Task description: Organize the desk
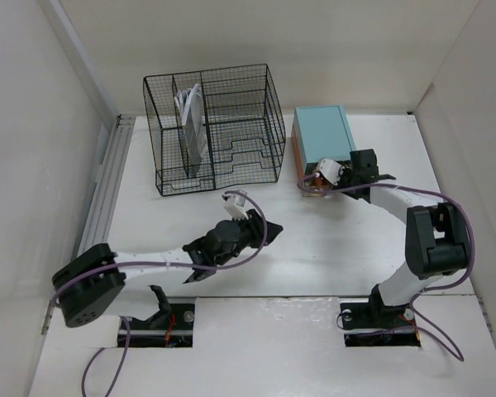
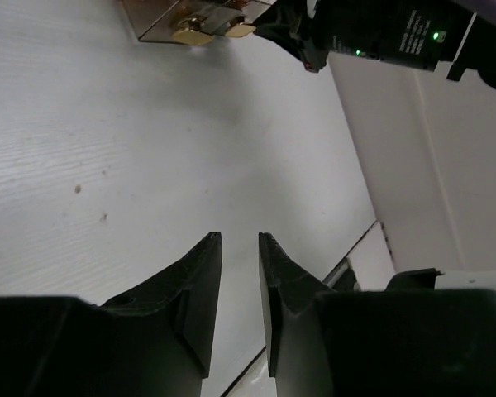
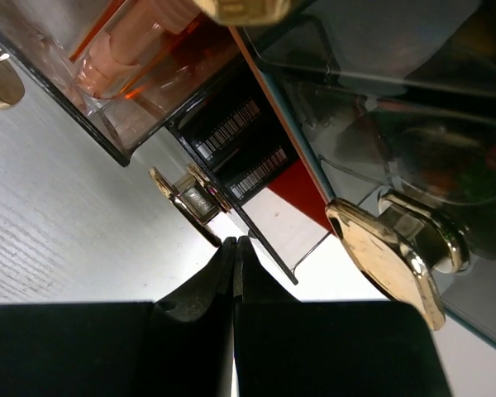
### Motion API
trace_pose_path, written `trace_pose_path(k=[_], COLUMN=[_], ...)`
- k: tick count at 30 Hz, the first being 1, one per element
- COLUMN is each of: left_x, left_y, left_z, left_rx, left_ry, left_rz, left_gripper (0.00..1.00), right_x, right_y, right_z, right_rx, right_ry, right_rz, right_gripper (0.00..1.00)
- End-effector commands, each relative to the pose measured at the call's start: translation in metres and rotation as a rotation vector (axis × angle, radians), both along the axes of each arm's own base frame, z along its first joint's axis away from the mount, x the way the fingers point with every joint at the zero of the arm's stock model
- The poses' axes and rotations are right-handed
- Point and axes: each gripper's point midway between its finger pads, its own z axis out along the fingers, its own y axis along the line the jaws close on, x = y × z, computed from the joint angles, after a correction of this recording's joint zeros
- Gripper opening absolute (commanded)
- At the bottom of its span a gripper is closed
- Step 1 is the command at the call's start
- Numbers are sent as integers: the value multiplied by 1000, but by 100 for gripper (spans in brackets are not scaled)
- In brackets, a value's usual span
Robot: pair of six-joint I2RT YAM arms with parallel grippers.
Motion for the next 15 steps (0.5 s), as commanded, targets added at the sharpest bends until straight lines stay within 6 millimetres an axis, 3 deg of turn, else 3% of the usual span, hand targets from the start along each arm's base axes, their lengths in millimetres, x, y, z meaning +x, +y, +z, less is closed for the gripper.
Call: trace_pose_path(k=[1,4,5,10,11,12,15], left_x=[10,20,26,44,54,57,70], left_y=[-31,-48,-56,-90,-94,-100,-111], left_z=[52,60,46,31,34,20,7], left_rx=[-234,-302,-291,-341,-354,-333,-289], left_ry=[-58,-43,-29,17,14,39,56], left_rz=[-106,-183,-223,-338,-328,-333,-317], left_gripper=[21,21,20,8,6,4,0], right_x=[12,14,13,16,16,16,17], right_y=[17,18,21,23,23,25,26], right_z=[13,15,14,17,17,17,18], right_rx=[27,12,6,10,10,4,21], right_ry=[-81,-94,-96,-117,-117,-118,-124], right_rz=[31,28,33,15,15,18,1], right_gripper=[0,0,0,0,0,0,0])
